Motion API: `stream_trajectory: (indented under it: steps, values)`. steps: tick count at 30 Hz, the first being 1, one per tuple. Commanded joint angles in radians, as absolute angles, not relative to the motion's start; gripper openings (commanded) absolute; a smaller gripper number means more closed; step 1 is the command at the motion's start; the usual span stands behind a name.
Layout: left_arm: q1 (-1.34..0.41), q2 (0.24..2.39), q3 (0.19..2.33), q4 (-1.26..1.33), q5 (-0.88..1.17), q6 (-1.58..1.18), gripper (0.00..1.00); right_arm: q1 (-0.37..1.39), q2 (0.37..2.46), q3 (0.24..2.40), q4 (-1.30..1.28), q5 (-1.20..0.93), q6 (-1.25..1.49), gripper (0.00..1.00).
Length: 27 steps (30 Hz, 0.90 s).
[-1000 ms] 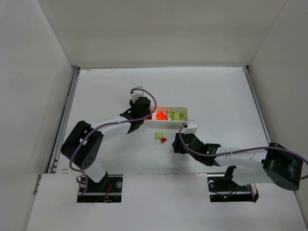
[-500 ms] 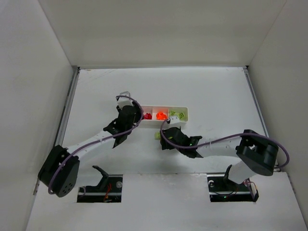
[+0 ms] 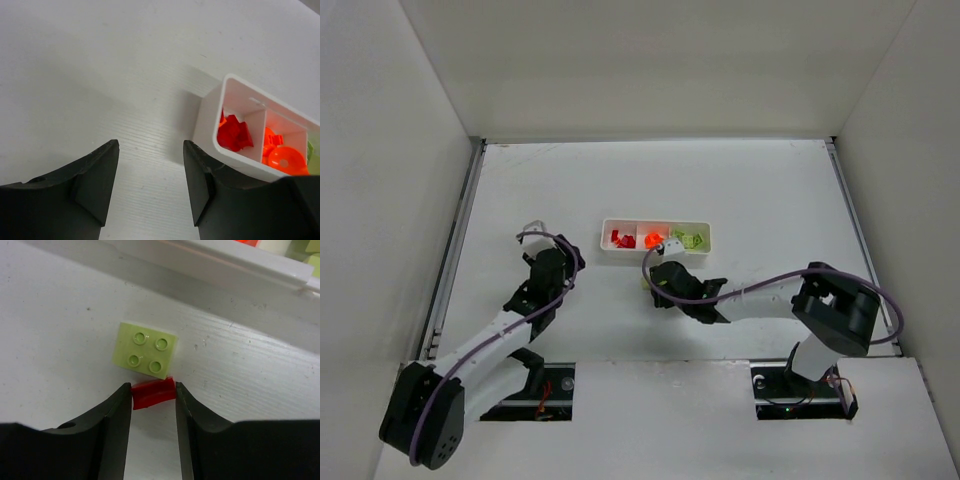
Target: Sort the legos into containers by color
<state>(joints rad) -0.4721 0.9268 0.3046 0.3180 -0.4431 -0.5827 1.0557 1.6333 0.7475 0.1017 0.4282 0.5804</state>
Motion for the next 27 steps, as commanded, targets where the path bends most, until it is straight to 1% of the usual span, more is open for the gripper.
stream_trajectory:
  steps: [1, 5, 8, 13, 18, 25, 27]
  values:
    - [-0.414, 0.87, 0.262, 0.348, -0.446, -0.633, 0.52, 1.073, 1.57, 0.77, 0.051, 0.433, 0.594, 0.25]
    - [-0.372, 0.842, 0.235, 0.353, -0.436, -0.667, 0.54, 1.088, 1.439, 0.801, 0.022, 0.417, 0.577, 0.25]
    - [-0.37, 0.87, 0.236, 0.374, -0.413, -0.672, 0.54, 1.073, 1.43, 0.876, 0.032, 0.39, 0.537, 0.25]
    - [-0.396, 0.914, 0.242, 0.403, -0.391, -0.678, 0.54, 0.973, 1.578, 1.053, 0.09, 0.376, 0.483, 0.27]
    - [-0.407, 0.917, 0.244, 0.414, -0.373, -0.673, 0.54, 0.927, 1.729, 1.204, 0.092, 0.362, 0.463, 0.28]
    - [-0.455, 0.914, 0.252, 0.428, -0.374, -0.661, 0.52, 0.915, 1.835, 1.308, 0.089, 0.316, 0.482, 0.33]
    - [-0.467, 0.914, 0.253, 0.431, -0.38, -0.657, 0.51, 0.915, 1.847, 1.315, 0.089, 0.307, 0.488, 0.36]
